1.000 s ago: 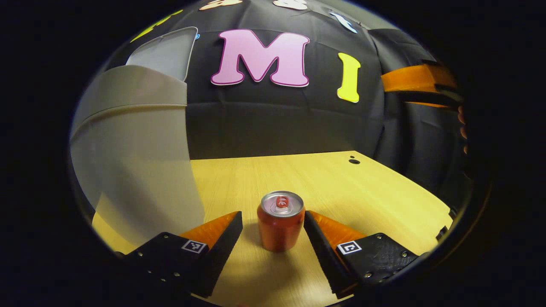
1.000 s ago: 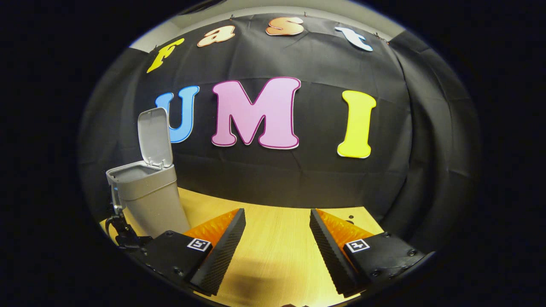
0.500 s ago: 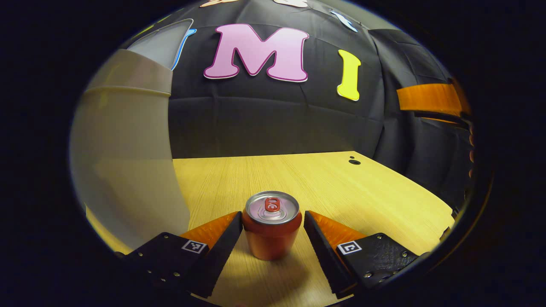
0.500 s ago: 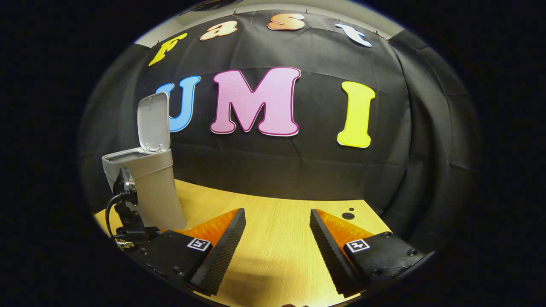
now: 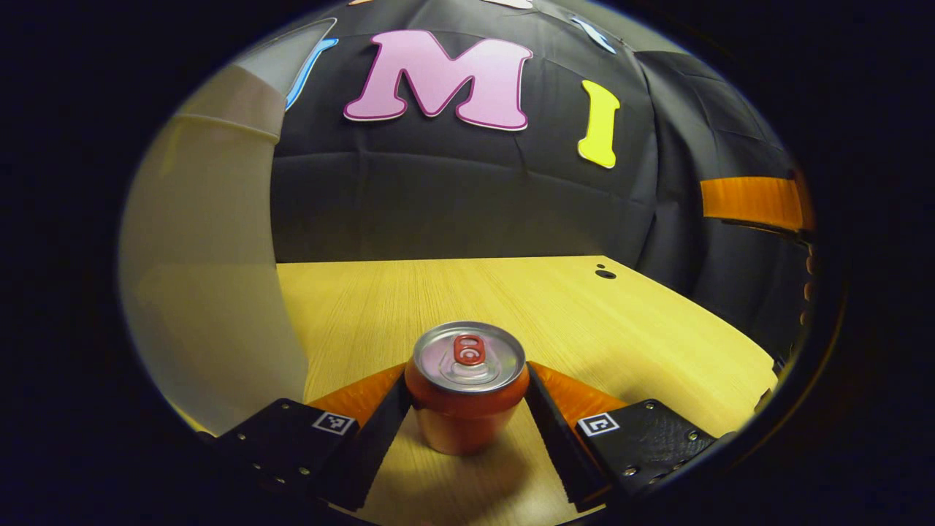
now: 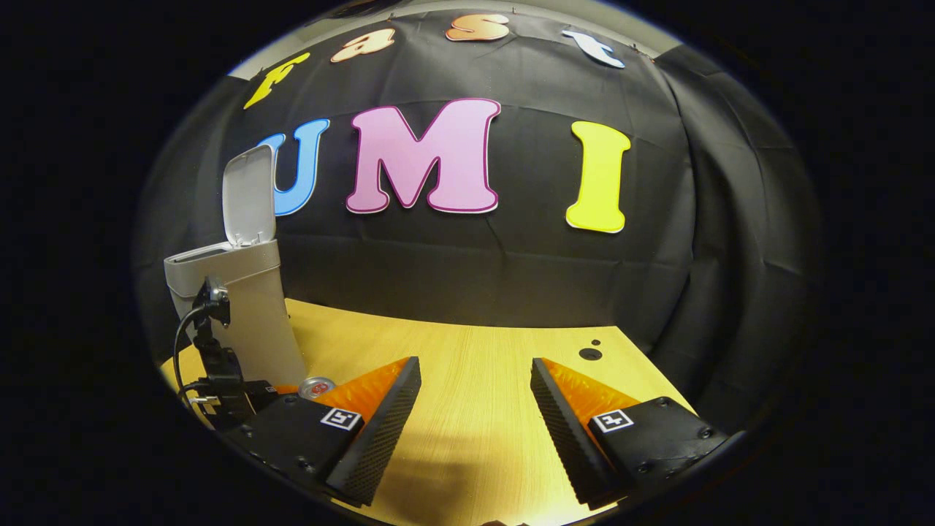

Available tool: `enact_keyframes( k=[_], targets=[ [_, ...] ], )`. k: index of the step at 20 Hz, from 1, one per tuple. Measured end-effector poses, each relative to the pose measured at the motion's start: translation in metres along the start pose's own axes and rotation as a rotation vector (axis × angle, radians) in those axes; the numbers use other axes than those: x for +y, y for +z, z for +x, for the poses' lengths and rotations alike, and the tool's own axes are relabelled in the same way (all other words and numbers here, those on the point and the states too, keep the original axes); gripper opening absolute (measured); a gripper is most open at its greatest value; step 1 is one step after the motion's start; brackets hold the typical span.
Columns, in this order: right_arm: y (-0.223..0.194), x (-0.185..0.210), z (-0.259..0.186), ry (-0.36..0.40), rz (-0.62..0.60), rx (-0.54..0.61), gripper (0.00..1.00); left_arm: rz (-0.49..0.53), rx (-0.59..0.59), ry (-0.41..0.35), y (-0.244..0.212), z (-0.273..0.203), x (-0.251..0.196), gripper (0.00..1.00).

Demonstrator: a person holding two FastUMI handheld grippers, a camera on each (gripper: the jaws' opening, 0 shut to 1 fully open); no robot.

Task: Press the lid of the desktop garbage bin to open it, pick up the crumpled paper on the desktop and throw it into the bin, then pick up the pop can on the desktop and drop it into the bin, and finally close the garbage bin lid.

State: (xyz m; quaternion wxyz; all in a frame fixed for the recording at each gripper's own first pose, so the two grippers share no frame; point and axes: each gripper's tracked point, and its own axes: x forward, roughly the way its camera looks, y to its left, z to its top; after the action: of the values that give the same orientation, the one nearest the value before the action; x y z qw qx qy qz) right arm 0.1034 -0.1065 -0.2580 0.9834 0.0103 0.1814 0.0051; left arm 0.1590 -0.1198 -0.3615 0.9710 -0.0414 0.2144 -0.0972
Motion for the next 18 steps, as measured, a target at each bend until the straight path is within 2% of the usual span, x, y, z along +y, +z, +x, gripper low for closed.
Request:
enact_keyframes(
  k=[1,2,4,9,14,18],
  targets=[
    [-0.002,0.001,0.0,0.004,0.002,0.005,0.98,-0.001,0.011,0.003,-0.003,0.0,0.0,0.95],
    [-0.002,0.001,0.001,0.008,0.001,0.009,0.98,0.001,0.007,0.003,-0.001,0.0,0.001,0.89],
    [-0.003,0.0,0.001,0.007,-0.009,0.01,0.98,0.003,0.01,0.005,-0.002,-0.001,0.0,0.87],
    [-0.003,0.0,-0.002,0.012,-0.013,0.011,0.98,-0.005,0.002,-0.002,0.009,-0.007,-0.004,0.85],
    [0.006,-0.003,-0.007,0.003,-0.007,0.011,0.98,-0.033,-0.044,0.004,0.071,-0.035,-0.004,0.84],
    [0.031,-0.01,-0.014,-0.012,-0.027,-0.004,0.98,-0.003,-0.109,0.021,0.138,-0.074,0.003,0.84]
  ],
)
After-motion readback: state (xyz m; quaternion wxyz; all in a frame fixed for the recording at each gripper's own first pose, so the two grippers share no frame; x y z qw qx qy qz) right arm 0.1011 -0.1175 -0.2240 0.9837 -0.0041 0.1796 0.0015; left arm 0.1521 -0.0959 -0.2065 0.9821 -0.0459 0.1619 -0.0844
